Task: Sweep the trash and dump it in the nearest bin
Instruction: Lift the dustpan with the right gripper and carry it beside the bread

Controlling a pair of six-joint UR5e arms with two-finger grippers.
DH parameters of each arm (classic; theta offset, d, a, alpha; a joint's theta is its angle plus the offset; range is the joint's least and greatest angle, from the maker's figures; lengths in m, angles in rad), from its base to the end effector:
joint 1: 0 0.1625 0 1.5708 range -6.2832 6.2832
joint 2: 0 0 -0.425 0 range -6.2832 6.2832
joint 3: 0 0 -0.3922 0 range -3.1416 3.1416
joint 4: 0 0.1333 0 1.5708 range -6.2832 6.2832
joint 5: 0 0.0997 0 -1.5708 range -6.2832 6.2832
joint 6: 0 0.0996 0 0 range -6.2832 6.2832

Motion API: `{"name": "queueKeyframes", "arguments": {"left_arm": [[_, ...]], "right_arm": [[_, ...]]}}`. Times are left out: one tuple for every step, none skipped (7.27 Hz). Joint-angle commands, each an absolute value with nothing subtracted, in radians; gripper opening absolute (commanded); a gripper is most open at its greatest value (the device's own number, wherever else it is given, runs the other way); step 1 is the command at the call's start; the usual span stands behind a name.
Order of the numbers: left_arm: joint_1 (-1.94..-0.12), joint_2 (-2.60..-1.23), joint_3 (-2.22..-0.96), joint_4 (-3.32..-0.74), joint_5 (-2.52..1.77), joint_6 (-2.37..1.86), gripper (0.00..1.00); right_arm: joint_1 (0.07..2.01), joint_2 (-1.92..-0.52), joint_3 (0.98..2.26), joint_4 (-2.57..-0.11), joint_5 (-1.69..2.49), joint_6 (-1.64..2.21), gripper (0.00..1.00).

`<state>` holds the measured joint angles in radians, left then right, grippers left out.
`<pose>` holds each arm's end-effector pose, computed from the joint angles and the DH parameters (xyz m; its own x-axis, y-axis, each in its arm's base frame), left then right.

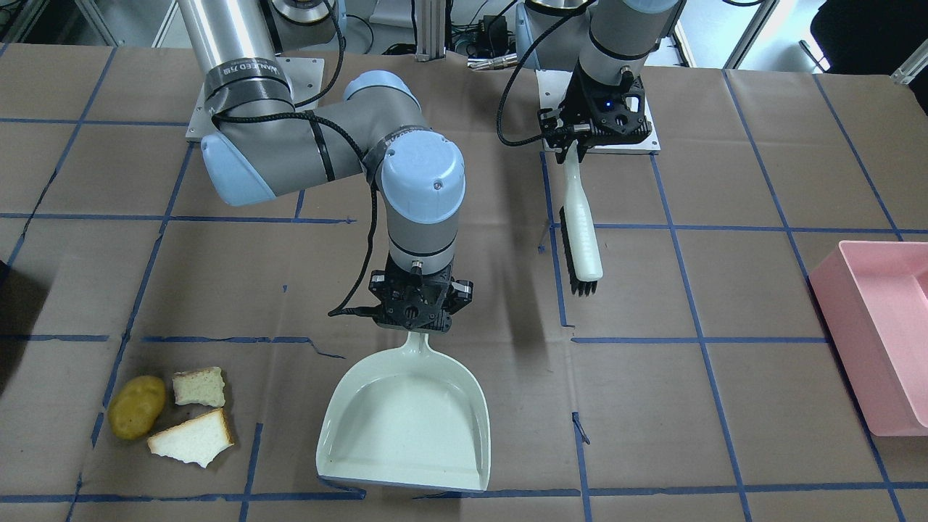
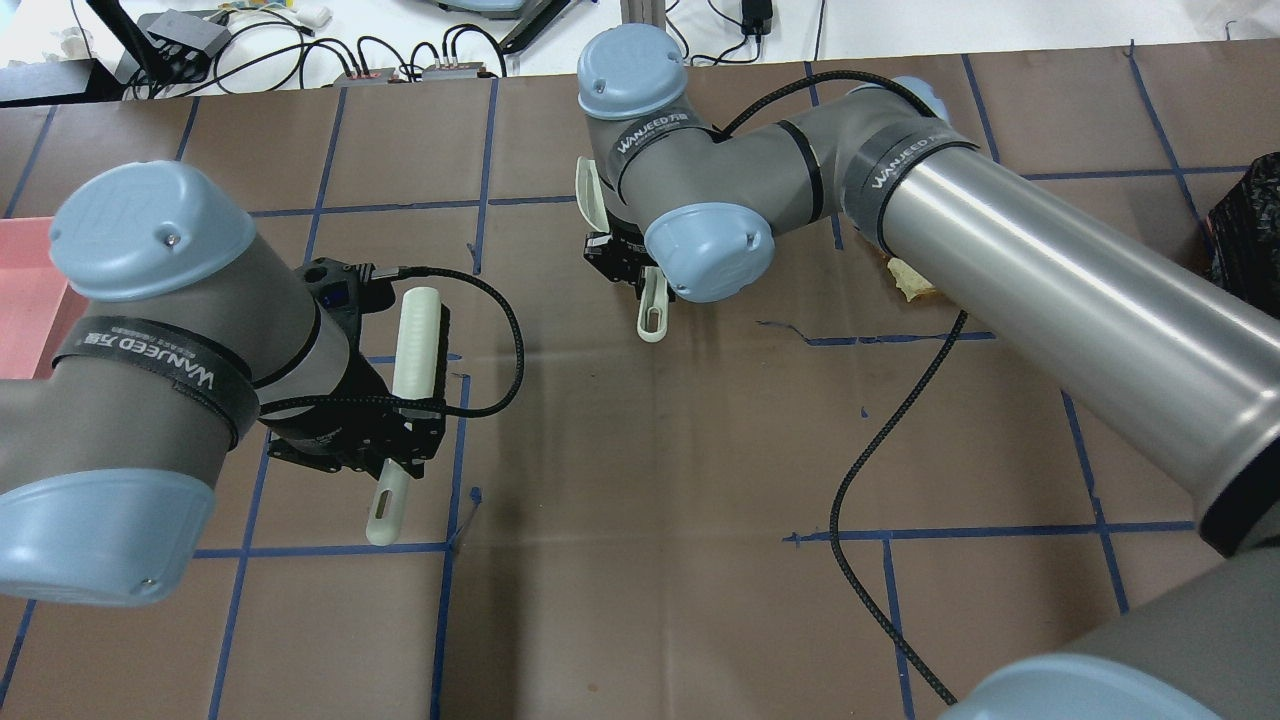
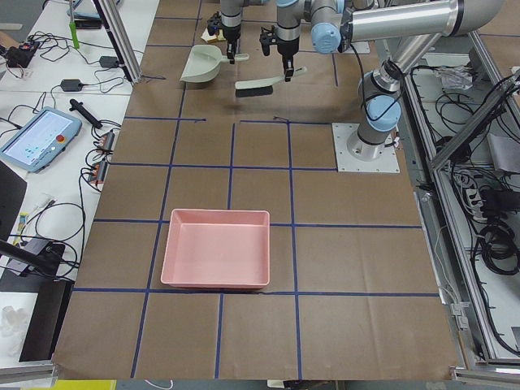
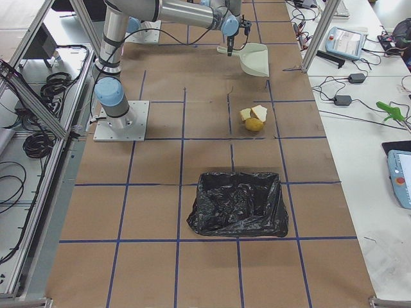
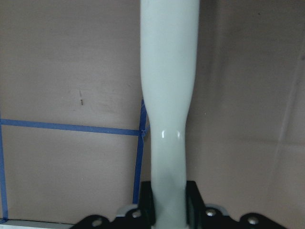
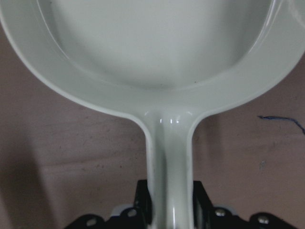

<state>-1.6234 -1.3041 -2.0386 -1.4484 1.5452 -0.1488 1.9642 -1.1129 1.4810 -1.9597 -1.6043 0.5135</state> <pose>-0.1548 -0.3562 0.3870 -0.9951 -0.0976 0.0136 -0.0962 0.9920 0.0815 0.3713 -0.5557 0.3051 -0.9925 0.1205 0.0190 0.1198 0.9922 -0.0346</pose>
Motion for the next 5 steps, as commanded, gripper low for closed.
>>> {"name": "queueKeyframes", "arguments": {"left_arm": [[-1.624,-1.302,-2.039,-1.448,1.537,-0.149,0.0],[-1.626,-1.301,-2.04,-1.448,1.537,-0.149,0.0],[-1.629,-1.298,-2.04,-1.45,1.537,-0.149,0.0],[-1.632,-1.289,-2.04,-1.453,1.534,-0.149,0.0],[-1.635,-1.278,-2.039,-1.453,1.523,-0.149,0.0]], "right_arm": [[1.963,-1.159,1.457,-1.893,-1.605,0.512,0.02],[1.962,-1.192,1.441,-1.837,-1.606,0.511,0.02],[1.957,-1.203,1.439,-1.804,-1.606,0.509,0.02],[1.942,-1.204,1.439,-1.789,-1.606,0.5,0.02],[1.925,-1.215,1.44,-1.752,-1.608,0.461,0.02]]}}
